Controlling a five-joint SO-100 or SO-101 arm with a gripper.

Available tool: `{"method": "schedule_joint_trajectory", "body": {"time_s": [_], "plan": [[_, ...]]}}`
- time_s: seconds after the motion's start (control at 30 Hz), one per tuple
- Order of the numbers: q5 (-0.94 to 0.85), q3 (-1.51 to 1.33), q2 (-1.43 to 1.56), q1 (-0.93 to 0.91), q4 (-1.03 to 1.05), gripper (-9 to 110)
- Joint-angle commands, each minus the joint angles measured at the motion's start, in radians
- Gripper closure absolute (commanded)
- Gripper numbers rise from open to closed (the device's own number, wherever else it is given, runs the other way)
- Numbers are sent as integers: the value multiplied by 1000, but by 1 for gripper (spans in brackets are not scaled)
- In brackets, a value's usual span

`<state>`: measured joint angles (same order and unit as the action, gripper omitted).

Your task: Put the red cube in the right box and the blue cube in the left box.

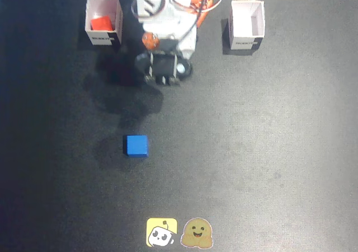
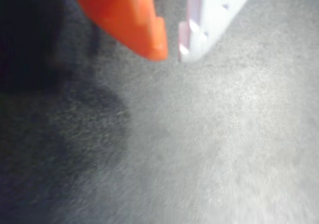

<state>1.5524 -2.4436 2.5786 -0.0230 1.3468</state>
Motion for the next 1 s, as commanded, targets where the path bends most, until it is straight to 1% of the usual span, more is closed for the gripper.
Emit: {"method": "schedule_joint_trajectory", "body": {"time_s": [0.0,0.3,0.43,0.77,0.97], "plan": [[-20,78,-84,-15,-43,101],[-72,129,-301,-115,-222,100],[-89,184,-397,-146,-261,100],[-97,276,-572,-158,-344,97],[-112,348,-692,-155,-379,92]]}}
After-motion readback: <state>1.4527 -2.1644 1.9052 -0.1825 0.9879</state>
